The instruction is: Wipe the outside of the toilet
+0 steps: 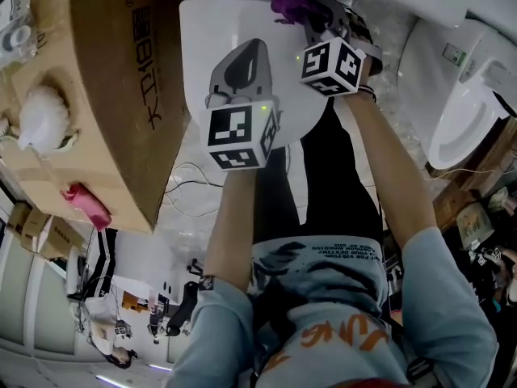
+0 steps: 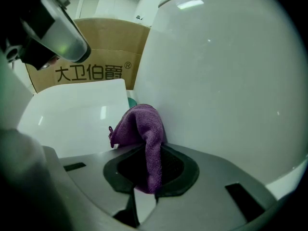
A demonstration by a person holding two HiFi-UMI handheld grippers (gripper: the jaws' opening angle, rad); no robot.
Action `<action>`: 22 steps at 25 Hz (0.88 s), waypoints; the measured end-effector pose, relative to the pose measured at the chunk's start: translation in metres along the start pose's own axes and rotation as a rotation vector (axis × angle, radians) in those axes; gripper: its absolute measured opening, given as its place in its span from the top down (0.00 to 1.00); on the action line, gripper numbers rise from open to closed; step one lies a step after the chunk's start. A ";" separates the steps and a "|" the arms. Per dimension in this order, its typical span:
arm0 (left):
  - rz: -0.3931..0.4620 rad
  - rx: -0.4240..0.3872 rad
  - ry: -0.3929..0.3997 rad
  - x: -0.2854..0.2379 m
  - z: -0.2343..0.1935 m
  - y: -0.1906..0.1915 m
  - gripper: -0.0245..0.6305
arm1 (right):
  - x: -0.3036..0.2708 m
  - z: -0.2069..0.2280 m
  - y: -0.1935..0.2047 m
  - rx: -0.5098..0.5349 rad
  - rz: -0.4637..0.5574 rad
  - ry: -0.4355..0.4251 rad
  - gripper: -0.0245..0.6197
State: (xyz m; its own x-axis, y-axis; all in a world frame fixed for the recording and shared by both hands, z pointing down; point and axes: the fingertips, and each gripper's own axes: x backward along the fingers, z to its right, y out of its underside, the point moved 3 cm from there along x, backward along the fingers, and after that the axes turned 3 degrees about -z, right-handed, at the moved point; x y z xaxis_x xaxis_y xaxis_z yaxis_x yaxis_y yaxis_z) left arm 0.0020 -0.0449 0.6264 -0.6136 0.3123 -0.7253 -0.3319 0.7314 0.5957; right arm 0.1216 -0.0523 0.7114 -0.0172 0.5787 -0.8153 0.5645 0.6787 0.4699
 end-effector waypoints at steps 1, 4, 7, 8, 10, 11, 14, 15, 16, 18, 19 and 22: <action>-0.002 -0.006 0.005 -0.001 0.003 0.000 0.93 | 0.002 0.002 0.004 -0.004 -0.004 0.005 0.87; -0.003 -0.024 0.020 -0.004 0.013 0.000 0.93 | 0.007 0.008 0.018 -0.017 -0.016 0.020 0.87; -0.003 -0.037 0.047 -0.009 0.025 0.005 0.93 | 0.013 0.013 0.034 -0.029 -0.035 0.042 0.87; -0.002 -0.042 0.056 -0.011 0.028 0.007 0.93 | 0.015 0.014 0.039 -0.033 -0.043 0.049 0.87; -0.003 -0.048 0.067 -0.014 0.033 0.012 0.93 | 0.018 0.017 0.048 -0.050 -0.057 0.063 0.87; -0.005 -0.047 0.070 -0.015 0.036 0.016 0.93 | 0.019 0.018 0.053 -0.062 -0.064 0.068 0.87; -0.007 -0.057 0.093 -0.016 0.048 0.023 0.93 | 0.025 0.026 0.068 -0.104 -0.091 0.083 0.87; -0.008 -0.067 0.104 -0.016 0.051 0.024 0.93 | 0.026 0.029 0.072 -0.127 -0.101 0.087 0.87; -0.009 -0.077 0.111 -0.014 0.052 0.026 0.93 | 0.027 0.030 0.075 -0.153 -0.111 0.089 0.87; -0.005 -0.083 0.108 -0.008 0.049 0.029 0.93 | 0.031 0.030 0.079 -0.213 -0.128 0.085 0.86; 0.002 -0.077 0.099 -0.003 0.044 0.028 0.93 | 0.035 0.030 0.080 -0.246 -0.134 0.082 0.86; 0.039 -0.054 0.072 0.012 0.029 0.020 0.93 | 0.054 0.030 0.078 -0.341 -0.128 0.090 0.85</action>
State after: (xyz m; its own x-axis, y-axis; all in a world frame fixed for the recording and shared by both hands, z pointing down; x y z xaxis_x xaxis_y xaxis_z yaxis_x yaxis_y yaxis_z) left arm 0.0089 -0.0086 0.6196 -0.6762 0.2937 -0.6756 -0.3441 0.6850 0.6422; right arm 0.1896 0.0178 0.6939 -0.1511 0.5063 -0.8490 0.2457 0.8512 0.4638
